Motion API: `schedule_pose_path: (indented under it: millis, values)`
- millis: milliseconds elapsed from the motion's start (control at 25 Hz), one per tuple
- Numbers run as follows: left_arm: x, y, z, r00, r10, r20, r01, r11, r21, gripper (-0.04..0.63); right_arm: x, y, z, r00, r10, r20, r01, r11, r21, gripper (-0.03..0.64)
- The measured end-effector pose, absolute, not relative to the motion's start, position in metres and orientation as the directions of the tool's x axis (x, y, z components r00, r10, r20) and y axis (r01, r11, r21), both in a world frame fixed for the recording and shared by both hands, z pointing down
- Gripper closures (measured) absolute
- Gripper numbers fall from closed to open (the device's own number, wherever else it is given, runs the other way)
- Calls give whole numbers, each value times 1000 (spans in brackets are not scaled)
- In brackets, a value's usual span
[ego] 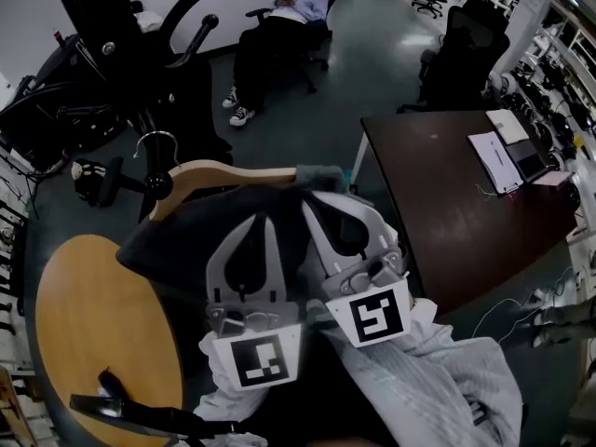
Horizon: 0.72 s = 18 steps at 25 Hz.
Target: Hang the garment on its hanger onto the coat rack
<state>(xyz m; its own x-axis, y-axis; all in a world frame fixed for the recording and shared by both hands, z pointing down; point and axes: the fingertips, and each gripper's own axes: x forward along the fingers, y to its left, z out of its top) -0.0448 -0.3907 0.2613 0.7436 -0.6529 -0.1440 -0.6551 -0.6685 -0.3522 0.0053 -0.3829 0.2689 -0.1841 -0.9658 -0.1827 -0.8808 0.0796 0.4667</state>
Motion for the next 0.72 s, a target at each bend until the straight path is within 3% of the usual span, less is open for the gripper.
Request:
schedule_pose_path:
  millis: [720]
  values:
    - [1,-388,268,772,-624,-120,-611,-678,-409,589,46,-378,285,-156,-982,-109,-899,96,428,617]
